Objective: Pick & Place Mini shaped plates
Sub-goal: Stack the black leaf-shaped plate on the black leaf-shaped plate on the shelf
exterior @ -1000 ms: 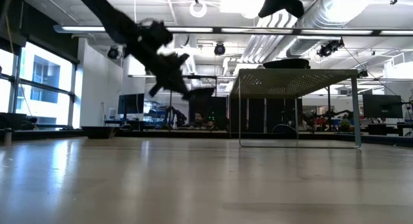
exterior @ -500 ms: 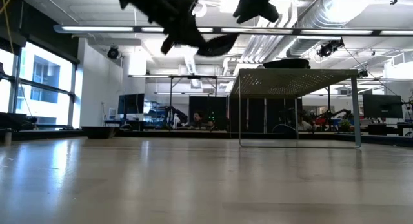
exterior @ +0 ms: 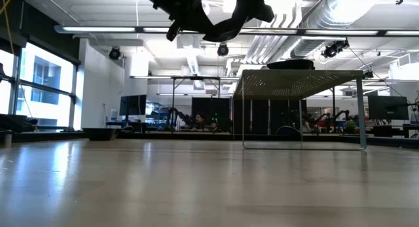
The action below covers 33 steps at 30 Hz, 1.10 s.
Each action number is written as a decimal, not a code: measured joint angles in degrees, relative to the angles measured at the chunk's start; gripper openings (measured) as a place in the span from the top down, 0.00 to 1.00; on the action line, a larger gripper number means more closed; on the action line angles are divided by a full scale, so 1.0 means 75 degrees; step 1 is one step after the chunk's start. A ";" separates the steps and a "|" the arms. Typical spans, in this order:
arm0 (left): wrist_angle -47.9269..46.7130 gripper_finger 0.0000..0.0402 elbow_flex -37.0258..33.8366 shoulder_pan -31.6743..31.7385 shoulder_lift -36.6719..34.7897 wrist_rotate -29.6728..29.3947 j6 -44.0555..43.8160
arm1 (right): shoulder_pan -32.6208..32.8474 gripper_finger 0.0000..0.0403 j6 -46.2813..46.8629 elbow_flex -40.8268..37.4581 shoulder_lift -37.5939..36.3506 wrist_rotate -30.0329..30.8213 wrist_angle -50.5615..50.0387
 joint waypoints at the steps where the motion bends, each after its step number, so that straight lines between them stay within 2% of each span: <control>1: -0.0042 1.00 0.0023 0.0005 0.0000 0.0003 0.0003 | 0.0000 0.76 0.0004 -0.0038 0.0002 0.0009 -0.0020; 4: 0.0018 1.00 0.0064 0.0005 0.0000 0.0057 0.0000 | 0.0000 0.81 -0.0008 -0.0085 0.0015 0.0053 -0.0047; 10: 0.0025 0.96 0.0073 0.0005 0.0000 0.0100 -0.0204 | -0.0006 0.98 -0.0025 -0.0087 -0.0014 0.0339 -0.0049; 15: 0.0013 0.86 0.0073 0.0005 -0.0175 0.0115 -0.0219 | -0.0109 0.96 0.0035 -0.0093 -0.0246 0.0322 -0.0097; 19: -0.0191 0.76 0.0067 0.0014 -0.0520 -0.0024 -0.0224 | -0.0415 0.99 0.0103 -0.0093 -0.0610 0.0322 -0.0379; 23: -0.0402 0.72 0.0067 0.0017 -0.0971 -0.0117 -0.0016 | -0.0810 0.99 0.0235 -0.0102 -0.1124 0.0380 -0.0867; 27: -0.0430 0.77 -0.0013 0.0011 -0.1384 -0.0067 0.0207 | -0.1101 0.99 0.0273 -0.0946 -0.1886 0.0093 -0.0912; 33: 0.0811 0.98 -0.0856 0.0011 -0.1879 0.0523 0.0431 | -0.1606 0.99 0.0646 -0.3638 -0.3150 -0.0888 0.0142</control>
